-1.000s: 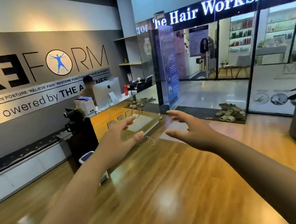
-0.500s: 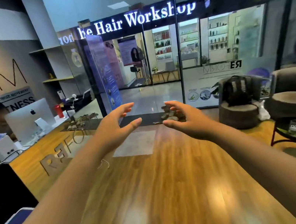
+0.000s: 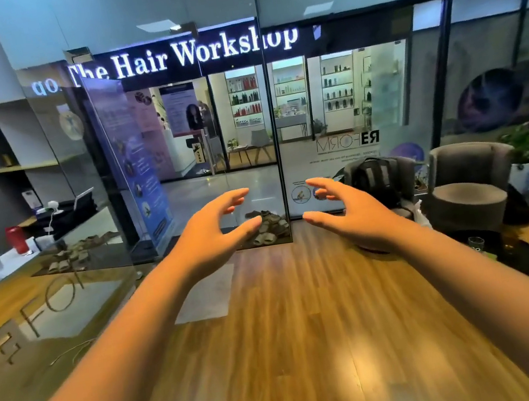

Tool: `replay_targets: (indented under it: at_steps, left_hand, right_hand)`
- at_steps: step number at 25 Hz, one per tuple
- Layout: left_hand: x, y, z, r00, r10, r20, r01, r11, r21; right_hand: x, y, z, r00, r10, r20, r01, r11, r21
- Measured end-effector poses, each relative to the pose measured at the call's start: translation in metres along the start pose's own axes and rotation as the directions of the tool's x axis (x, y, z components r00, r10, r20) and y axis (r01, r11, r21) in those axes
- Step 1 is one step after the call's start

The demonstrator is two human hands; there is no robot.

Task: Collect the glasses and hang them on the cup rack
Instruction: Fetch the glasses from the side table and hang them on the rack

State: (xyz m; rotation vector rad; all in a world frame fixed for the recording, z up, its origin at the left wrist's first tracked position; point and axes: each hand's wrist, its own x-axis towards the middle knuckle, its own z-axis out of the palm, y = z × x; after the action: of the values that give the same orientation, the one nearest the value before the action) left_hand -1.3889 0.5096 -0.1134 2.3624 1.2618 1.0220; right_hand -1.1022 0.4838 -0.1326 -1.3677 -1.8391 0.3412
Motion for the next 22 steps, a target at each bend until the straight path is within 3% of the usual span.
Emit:
replay_targets:
  at_steps: [6,12,22]
  left_hand:
    - [0.112,-0.013,0.065,0.999,0.036,0.014,-0.036,0.998,-0.048]
    - [0.207,-0.044,0.115,0.998,0.050,0.049,-0.046,0.997,-0.067]
    - [0.390,-0.151,0.165,0.977,0.153,0.146,-0.129,0.979,-0.159]
  right_hand:
    - [0.078,0.074,-0.040,1.000,0.005,0.014,-0.004,0.998,-0.063]
    - [0.142,0.145,-0.038,0.999,0.033,-0.020,-0.034,0.998,-0.054]
    - [0.286,0.245,-0.023,0.975,0.193,-0.113,-0.207,0.971,-0.122]
